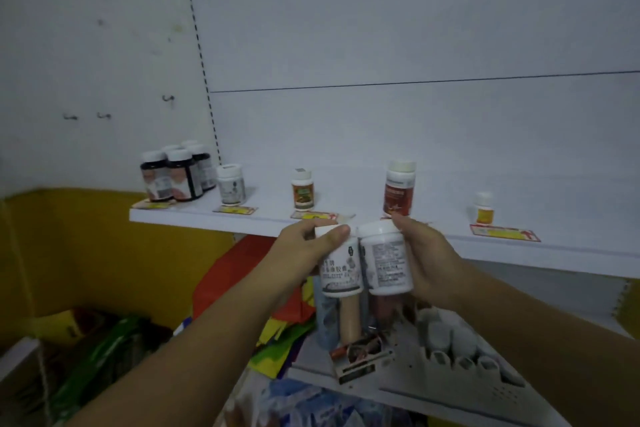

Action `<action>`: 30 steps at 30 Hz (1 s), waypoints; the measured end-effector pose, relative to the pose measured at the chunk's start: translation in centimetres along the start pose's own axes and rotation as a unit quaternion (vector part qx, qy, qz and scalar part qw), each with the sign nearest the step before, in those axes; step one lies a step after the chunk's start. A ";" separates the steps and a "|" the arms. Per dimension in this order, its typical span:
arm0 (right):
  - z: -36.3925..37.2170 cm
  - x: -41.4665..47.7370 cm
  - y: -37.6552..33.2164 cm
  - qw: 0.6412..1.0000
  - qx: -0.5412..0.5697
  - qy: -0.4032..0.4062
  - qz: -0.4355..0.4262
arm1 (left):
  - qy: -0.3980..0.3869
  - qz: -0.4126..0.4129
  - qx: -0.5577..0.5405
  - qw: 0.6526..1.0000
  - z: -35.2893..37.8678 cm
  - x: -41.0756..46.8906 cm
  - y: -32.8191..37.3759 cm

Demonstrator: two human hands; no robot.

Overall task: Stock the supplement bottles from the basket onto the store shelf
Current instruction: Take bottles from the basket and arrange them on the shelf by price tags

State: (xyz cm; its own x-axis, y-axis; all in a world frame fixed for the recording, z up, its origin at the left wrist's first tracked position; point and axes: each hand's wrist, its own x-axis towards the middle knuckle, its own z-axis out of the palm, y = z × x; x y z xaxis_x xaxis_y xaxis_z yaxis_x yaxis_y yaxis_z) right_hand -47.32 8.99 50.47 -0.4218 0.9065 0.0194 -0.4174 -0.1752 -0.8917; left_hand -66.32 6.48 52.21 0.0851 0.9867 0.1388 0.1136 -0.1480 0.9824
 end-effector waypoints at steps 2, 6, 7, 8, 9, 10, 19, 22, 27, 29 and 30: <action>0.9 2.1 0.0 0.999 -0.027 -0.024 0.004 | 0.013 0.001 0.009 1.000 -1.2 1.3 0.5; 2.6 6.1 -0.3 0.995 -0.074 -0.033 -0.066 | 0.028 0.019 0.032 0.999 -3.7 4.0 1.9; 3.0 7.0 -0.5 0.993 -0.072 -0.042 -0.086 | 0.028 0.024 0.032 0.999 -4.4 4.5 2.2; 3.4 7.9 -0.7 0.991 -0.069 -0.049 -0.100 | 0.030 0.026 0.033 0.999 -5.2 4.9 2.4; 3.7 8.7 -0.9 0.990 -0.076 -0.053 -0.108 | 0.031 0.028 0.038 0.998 -5.8 5.3 2.5; 4.0 9.5 -1.1 0.988 -0.090 -0.054 -0.113 | 0.032 0.031 0.046 0.998 -6.5 5.6 2.7; 10.4 15.6 -2.3 0.986 -0.117 -0.017 -0.121 | 0.036 0.060 0.090 0.993 -14.7 10.1 5.7; 13.2 17.7 -2.1 0.972 -0.162 0.020 -0.171 | 0.019 0.072 0.104 0.992 -17.8 12.0 6.6; 16.5 22.0 -2.6 0.920 -0.296 0.116 -0.228 | 0.067 0.129 0.101 0.984 -23.4 16.5 8.3; 16.8 23.9 -2.8 0.883 -0.380 0.149 -0.232 | 0.081 0.131 0.098 0.983 -24.9 18.9 8.5; 16.7 24.7 -2.7 0.865 -0.417 0.168 -0.222 | 0.081 0.126 0.102 0.984 -25.4 20.1 8.3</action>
State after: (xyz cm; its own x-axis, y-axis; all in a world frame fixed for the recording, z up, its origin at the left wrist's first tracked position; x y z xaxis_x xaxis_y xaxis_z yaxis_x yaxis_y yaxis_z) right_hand -70.10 25.43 60.93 -0.0527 0.8984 0.4360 0.3060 0.4302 -0.8493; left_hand -88.81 26.79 66.35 -0.0204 0.9126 0.4083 0.3063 -0.3830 0.8715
